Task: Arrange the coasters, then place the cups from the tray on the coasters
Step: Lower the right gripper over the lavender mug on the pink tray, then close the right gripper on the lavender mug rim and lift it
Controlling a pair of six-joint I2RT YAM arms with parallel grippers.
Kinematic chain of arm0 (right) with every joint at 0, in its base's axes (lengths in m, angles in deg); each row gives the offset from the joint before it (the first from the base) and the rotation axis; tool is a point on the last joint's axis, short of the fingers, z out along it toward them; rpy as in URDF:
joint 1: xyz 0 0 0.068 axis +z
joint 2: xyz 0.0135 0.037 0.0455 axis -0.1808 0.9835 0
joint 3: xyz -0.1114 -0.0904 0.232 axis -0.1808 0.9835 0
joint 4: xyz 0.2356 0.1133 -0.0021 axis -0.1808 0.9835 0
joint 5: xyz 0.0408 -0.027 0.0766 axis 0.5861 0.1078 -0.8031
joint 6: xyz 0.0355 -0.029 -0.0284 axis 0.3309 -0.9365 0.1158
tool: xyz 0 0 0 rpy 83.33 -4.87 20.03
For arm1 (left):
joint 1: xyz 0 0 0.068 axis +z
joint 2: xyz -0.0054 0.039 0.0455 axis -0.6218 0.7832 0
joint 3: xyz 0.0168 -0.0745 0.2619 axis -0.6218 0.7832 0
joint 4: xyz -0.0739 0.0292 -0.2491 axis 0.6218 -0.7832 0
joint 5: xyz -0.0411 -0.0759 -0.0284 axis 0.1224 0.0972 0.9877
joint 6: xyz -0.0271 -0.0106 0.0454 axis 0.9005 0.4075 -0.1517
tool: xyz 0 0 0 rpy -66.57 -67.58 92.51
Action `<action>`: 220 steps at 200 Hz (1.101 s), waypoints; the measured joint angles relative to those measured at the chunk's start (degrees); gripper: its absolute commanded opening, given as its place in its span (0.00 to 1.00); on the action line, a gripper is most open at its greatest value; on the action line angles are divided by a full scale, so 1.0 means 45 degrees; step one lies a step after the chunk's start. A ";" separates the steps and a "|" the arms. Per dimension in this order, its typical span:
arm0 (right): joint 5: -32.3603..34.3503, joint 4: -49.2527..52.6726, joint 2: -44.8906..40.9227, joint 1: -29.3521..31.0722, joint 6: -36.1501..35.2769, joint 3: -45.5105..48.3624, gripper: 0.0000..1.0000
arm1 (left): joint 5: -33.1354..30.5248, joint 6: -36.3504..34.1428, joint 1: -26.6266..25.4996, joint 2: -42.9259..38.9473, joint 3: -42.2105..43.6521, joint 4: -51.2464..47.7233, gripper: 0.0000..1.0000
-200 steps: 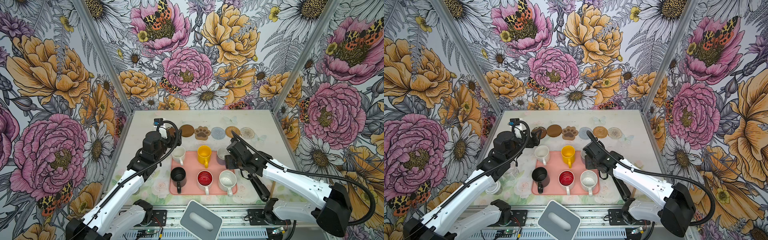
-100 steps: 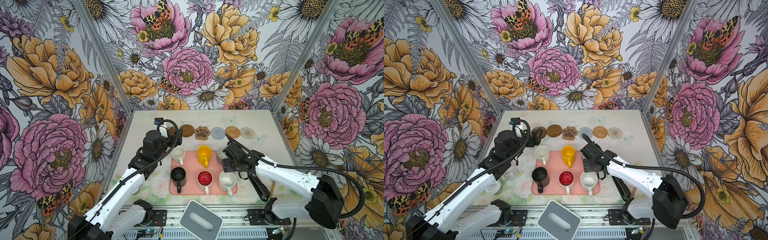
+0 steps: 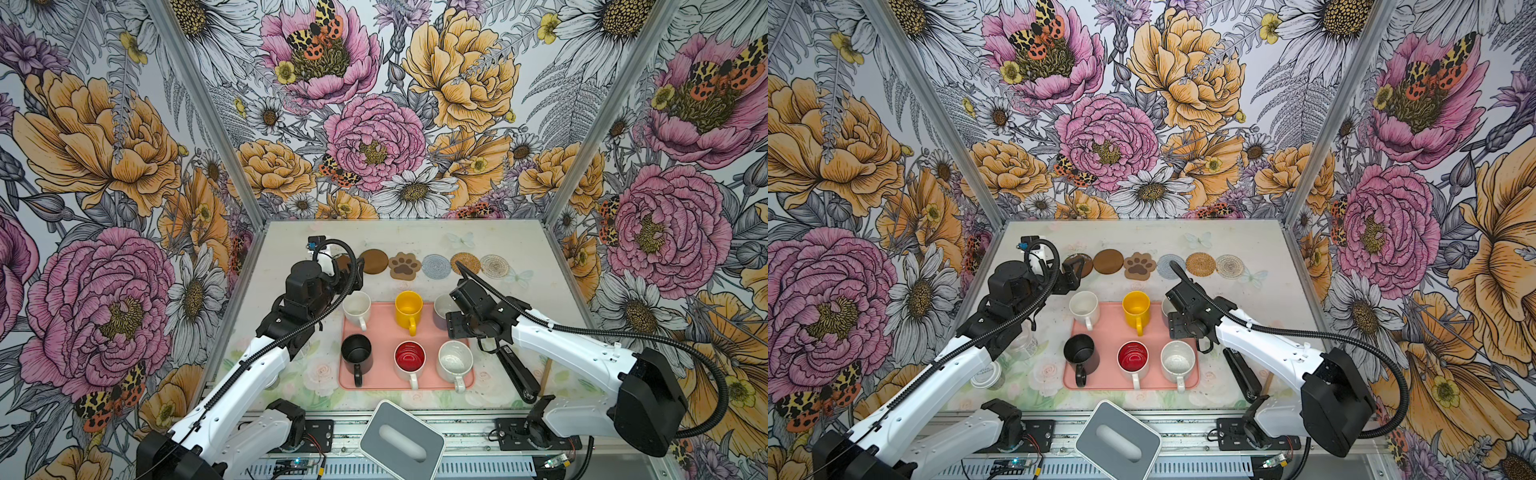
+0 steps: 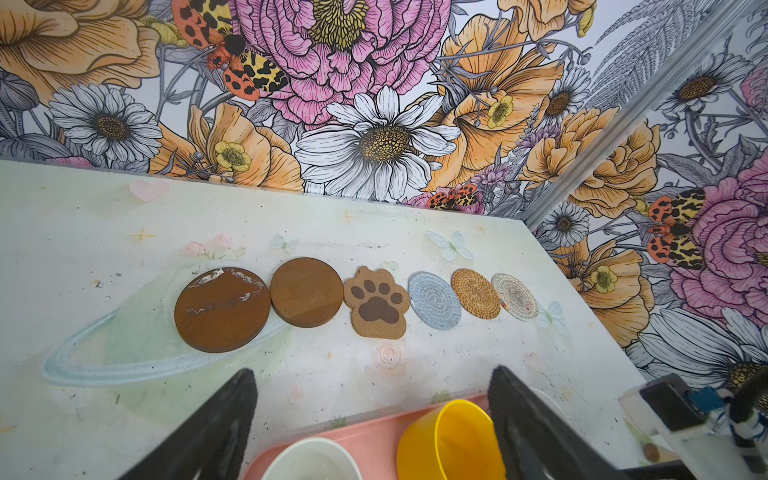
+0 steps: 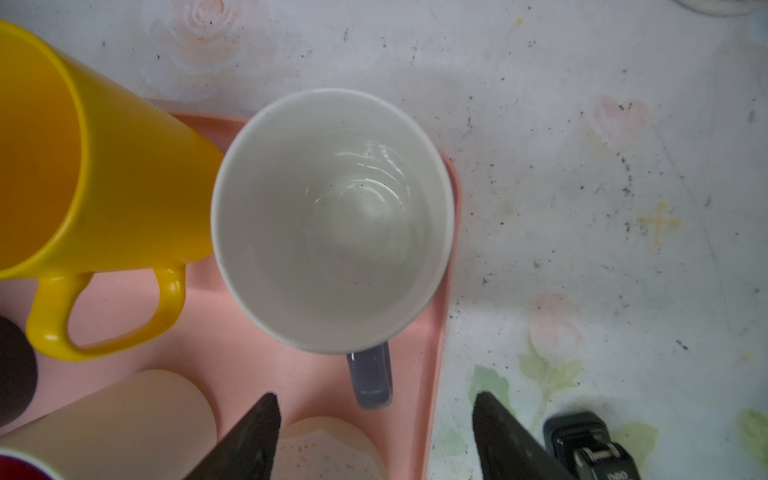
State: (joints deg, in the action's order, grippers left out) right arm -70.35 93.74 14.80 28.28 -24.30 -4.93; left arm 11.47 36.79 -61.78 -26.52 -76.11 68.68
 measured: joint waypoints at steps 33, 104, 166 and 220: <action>-0.0277 -0.0160 0.0457 -0.0209 -0.0034 0.0000 0.75 | 0.0000 0.0005 0.0000 0.0000 0.0005 0.0000 0.89; -0.0520 -0.0656 0.1268 -0.0491 -0.0160 0.0000 0.60 | 0.0005 0.0058 0.0141 -0.0034 0.0219 0.0010 0.89; -0.0806 -0.1030 0.1792 -0.0534 -0.0170 0.0000 0.50 | 0.0005 0.0194 0.0165 -0.0029 0.0219 0.0010 0.89; -0.0957 -0.1311 0.2011 -0.0534 -0.0083 0.0000 0.40 | 0.0005 0.0194 0.0233 -0.0024 0.0219 0.0010 0.89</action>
State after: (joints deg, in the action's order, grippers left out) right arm -74.65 87.84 23.85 25.87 -24.68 -4.93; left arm 11.49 37.67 -60.73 -26.63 -75.13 68.73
